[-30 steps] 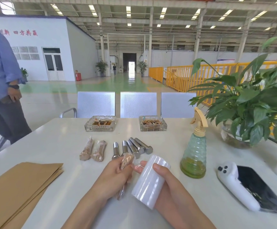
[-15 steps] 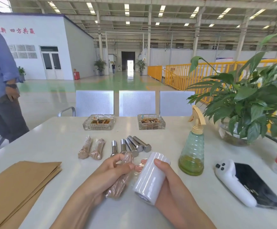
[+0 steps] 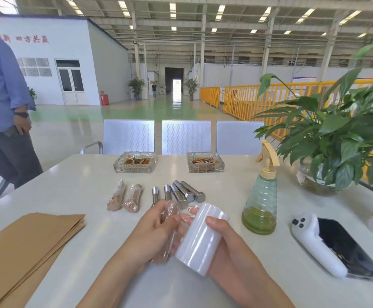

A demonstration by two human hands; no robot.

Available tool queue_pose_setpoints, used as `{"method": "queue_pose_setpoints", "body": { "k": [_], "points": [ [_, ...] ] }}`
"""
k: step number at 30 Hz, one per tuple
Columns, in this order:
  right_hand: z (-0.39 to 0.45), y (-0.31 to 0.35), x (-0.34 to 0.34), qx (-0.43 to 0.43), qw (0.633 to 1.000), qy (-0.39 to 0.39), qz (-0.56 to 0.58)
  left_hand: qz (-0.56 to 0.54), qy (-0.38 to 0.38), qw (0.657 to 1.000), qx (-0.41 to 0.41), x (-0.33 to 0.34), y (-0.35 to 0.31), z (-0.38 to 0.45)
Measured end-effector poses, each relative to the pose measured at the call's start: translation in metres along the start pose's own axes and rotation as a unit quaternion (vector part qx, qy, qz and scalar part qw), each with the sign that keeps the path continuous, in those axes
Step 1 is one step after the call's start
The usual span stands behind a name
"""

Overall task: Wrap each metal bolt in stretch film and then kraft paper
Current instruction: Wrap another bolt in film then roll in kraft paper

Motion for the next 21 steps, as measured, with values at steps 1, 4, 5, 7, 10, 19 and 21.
{"method": "queue_pose_setpoints", "body": {
  "k": [1, 4, 5, 7, 10, 19, 21],
  "points": [
    [0.001, 0.000, 0.000, 0.002, 1.000, 0.003, 0.002, 0.029, -0.007, 0.999, 0.012, 0.000, 0.001, 0.000],
    [0.000, 0.000, 0.005, 0.006, 1.000, 0.022, -0.010, 0.081, -0.018, 0.996, 0.019, 0.002, 0.004, 0.001],
    [0.000, 0.000, 0.006, 0.004, 1.000, 0.026, -0.014, 0.085, -0.020, 0.996, 0.015, 0.002, 0.003, 0.002],
    [-0.001, -0.001, 0.006, -0.003, 1.000, 0.025, -0.012, 0.072, -0.032, 0.997, -0.017, 0.002, 0.001, 0.007],
    [-0.001, 0.000, 0.005, -0.008, 1.000, -0.011, -0.010, -0.050, -0.016, 0.991, -0.127, -0.002, -0.002, 0.014],
    [-0.001, 0.004, -0.004, -0.009, 0.998, -0.053, 0.021, -0.040, 0.091, 0.993, -0.068, -0.018, -0.003, 0.000],
    [-0.001, 0.003, -0.003, 0.000, 0.999, -0.052, 0.010, -0.009, 0.089, 0.994, -0.059, -0.016, -0.005, -0.002]
  ]
}}
Point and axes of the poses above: each hand's wrist, its own z-axis towards the middle knuckle, its own x-axis out of the palm, y = z × x, the point moved 1 cm from there along z, towards the middle knuckle, and after that the axes turned 6 degrees about -y, right-handed, at the moved point
